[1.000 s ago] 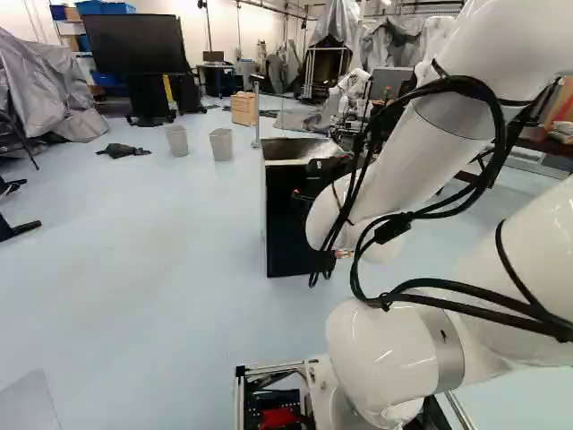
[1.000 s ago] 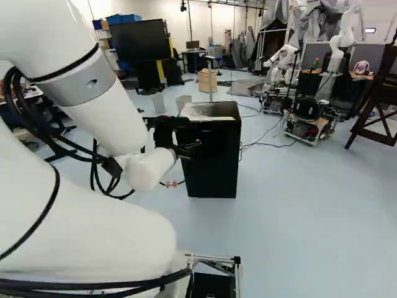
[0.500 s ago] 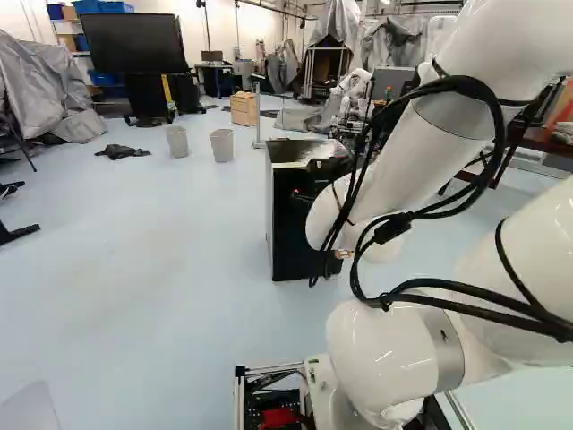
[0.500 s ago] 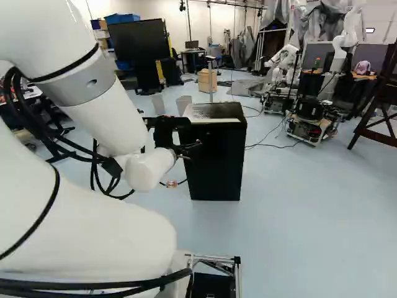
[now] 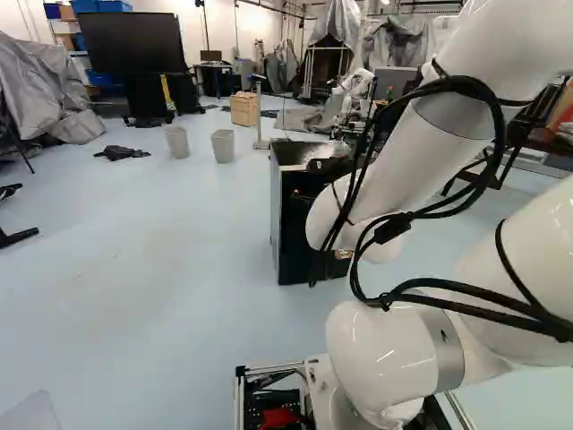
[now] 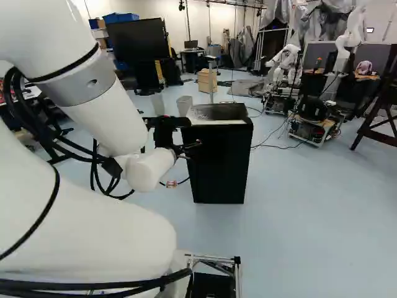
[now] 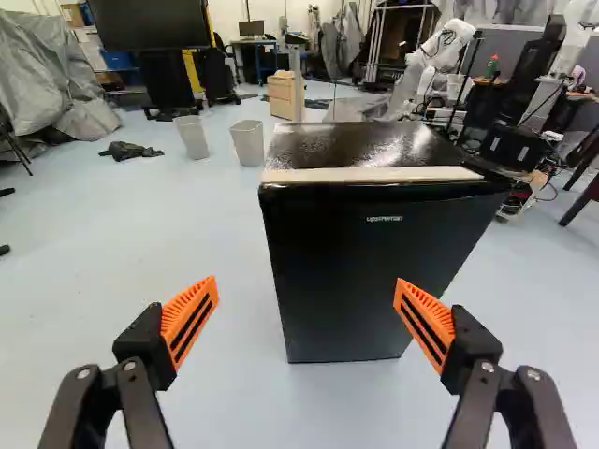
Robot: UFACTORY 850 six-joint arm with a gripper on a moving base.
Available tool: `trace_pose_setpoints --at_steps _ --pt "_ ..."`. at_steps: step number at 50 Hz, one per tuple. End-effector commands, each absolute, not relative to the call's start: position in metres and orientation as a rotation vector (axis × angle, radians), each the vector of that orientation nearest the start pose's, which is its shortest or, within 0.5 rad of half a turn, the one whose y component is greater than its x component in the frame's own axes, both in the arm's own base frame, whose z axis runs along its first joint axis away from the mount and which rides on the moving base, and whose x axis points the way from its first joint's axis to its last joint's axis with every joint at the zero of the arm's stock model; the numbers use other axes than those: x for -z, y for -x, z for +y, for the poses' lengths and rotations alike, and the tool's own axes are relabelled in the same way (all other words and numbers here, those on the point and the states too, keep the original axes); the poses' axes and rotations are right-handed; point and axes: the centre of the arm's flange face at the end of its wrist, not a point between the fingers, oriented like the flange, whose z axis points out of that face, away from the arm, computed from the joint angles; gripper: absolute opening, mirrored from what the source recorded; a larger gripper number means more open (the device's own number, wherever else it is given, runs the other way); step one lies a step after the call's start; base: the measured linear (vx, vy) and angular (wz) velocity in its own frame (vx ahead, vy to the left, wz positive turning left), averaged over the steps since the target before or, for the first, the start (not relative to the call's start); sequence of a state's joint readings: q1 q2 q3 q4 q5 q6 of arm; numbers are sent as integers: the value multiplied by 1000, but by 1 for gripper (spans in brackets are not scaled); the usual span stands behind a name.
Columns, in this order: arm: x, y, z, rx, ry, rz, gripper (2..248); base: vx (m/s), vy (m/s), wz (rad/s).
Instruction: Grab a drink from the fridge
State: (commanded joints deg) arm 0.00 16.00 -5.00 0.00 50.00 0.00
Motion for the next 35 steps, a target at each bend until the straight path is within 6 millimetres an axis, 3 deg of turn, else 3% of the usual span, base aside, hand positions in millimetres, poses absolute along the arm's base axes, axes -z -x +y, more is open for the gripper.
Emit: trace_pose_setpoints --at_steps 23,35 --pt "-366 -270 0 1824 2558 0 247 55 76 -16" --pt "-366 -270 0 1824 2558 0 247 6 13 -1"
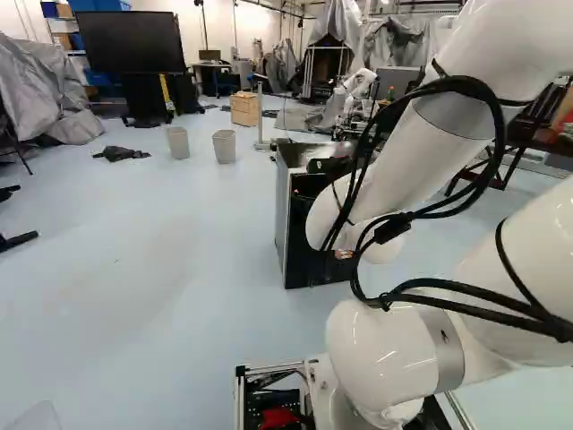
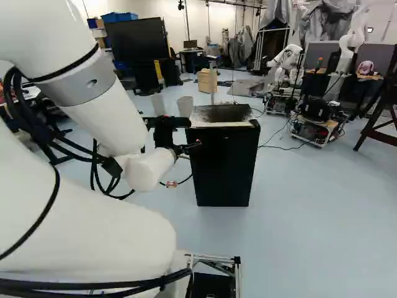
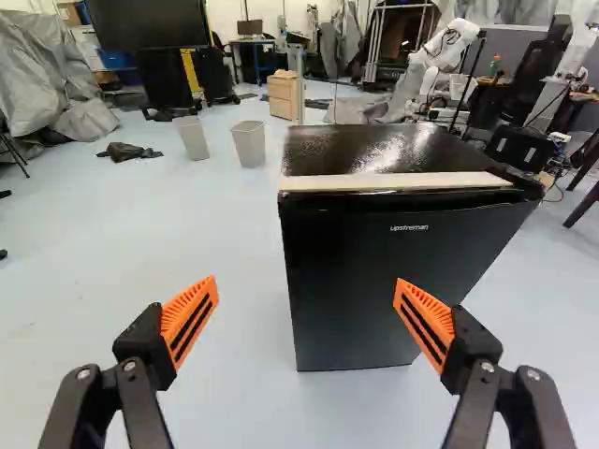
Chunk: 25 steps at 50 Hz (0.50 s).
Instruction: Grab a drink from the fridge
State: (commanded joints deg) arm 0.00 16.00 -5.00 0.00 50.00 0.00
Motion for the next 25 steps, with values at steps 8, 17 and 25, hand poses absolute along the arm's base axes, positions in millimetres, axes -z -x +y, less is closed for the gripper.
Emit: trace_pose_setpoints --at_steps 8,17,25 --pt "-366 -270 0 1824 2557 -2 247 0 0 0" --pt "-366 -271 3 1821 2554 1 247 0 0 0" --pt "-366 -275 7 1818 2551 30 247 0 0 0"
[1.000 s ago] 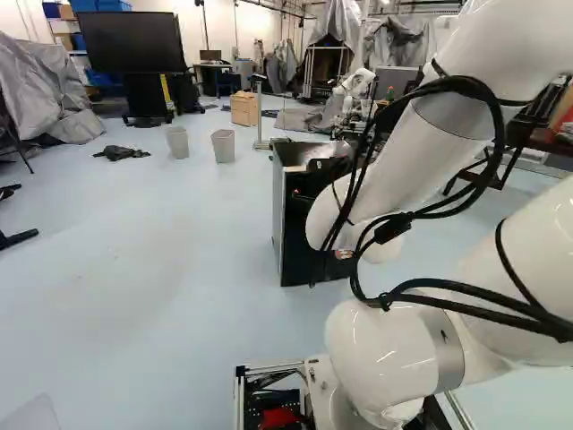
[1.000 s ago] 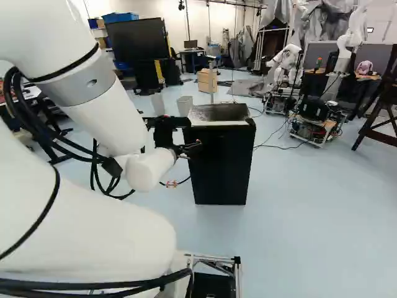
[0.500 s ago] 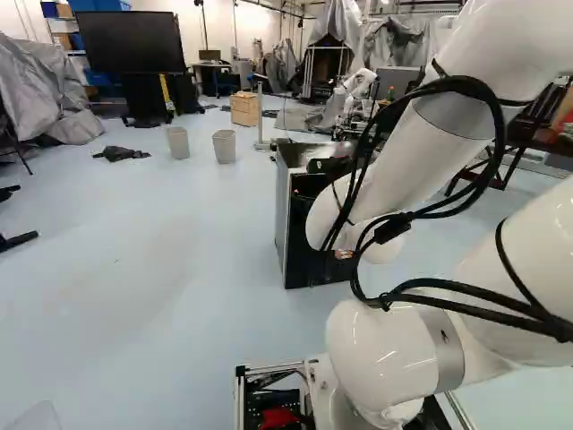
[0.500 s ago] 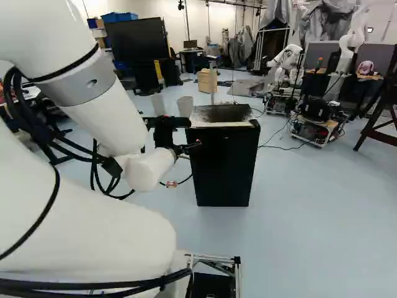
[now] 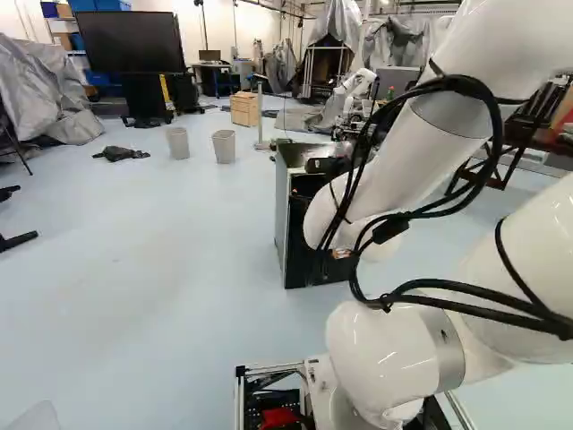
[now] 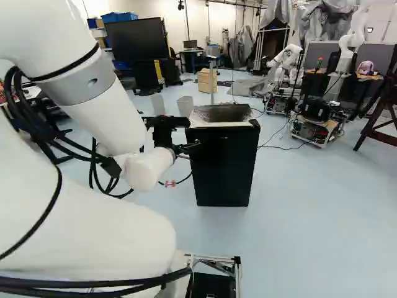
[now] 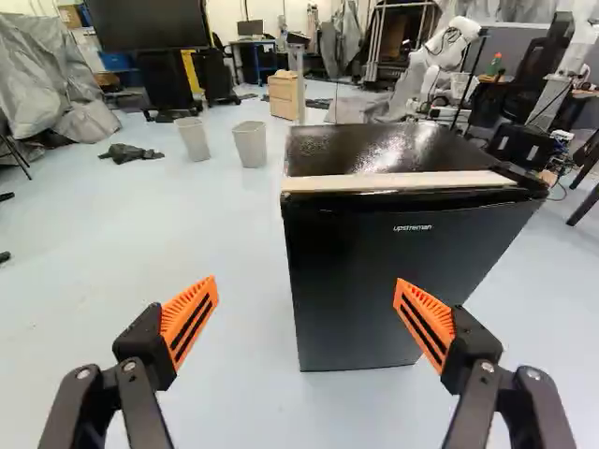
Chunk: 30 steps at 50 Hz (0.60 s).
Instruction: Grab a drink from the fridge
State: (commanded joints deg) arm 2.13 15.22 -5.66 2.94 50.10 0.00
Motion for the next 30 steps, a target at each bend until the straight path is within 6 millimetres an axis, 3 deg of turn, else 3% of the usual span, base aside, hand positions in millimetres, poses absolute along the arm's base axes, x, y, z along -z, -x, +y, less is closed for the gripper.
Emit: trace_pose_setpoints --at_steps 30 --pt "-372 -290 22 1866 2508 257 247 0 0 0"
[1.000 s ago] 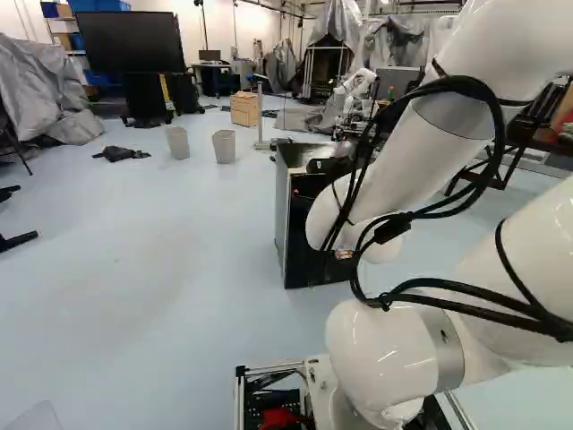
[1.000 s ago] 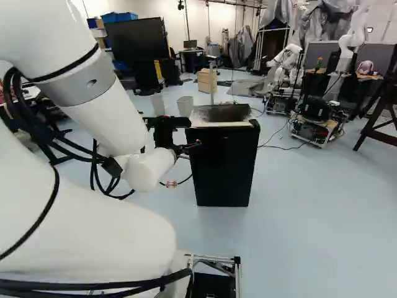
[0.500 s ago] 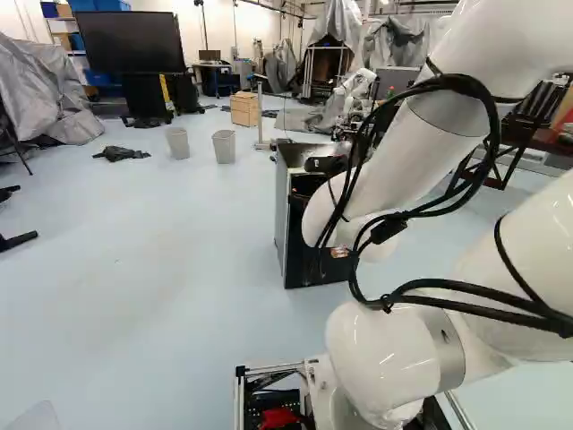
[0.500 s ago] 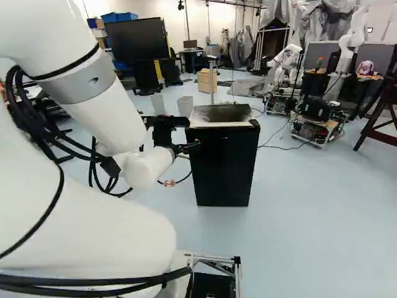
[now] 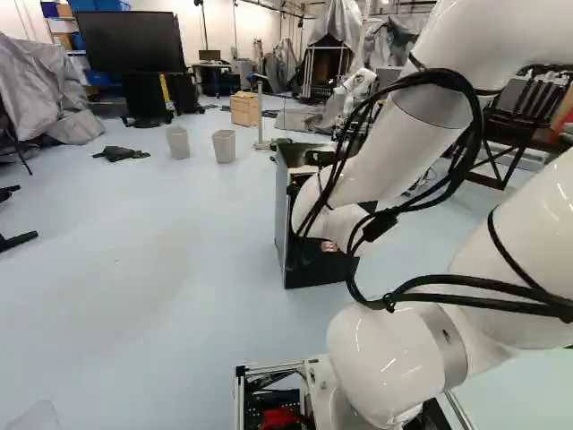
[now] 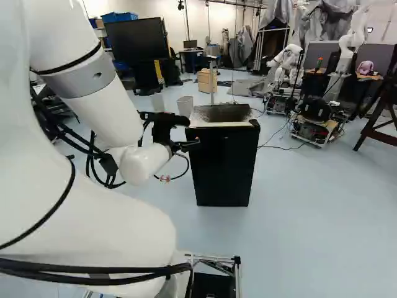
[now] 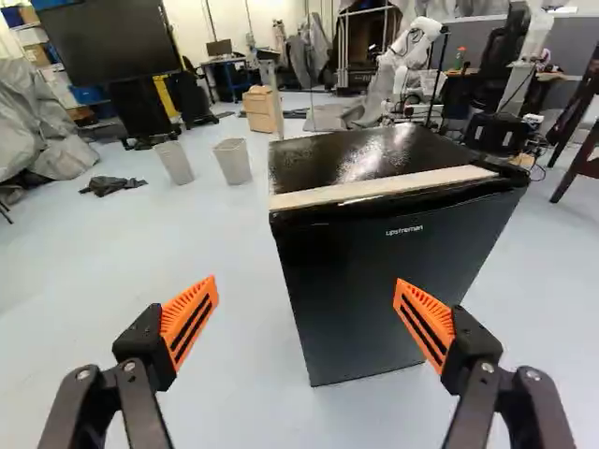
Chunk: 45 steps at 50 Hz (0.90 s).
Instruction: Grab a drink from the fridge
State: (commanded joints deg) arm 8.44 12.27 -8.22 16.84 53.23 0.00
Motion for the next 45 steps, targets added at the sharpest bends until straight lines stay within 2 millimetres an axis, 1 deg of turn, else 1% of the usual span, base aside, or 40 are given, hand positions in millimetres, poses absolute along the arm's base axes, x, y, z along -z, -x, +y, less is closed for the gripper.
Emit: trace_pose_setpoints --at_steps 20,29,45 --pt "-375 -292 34 1901 2470 413 247 0 0 0" --pt "-375 -298 40 1907 2466 485 247 0 0 0" --pt "-364 -314 52 1902 2494 600 247 0 0 0"
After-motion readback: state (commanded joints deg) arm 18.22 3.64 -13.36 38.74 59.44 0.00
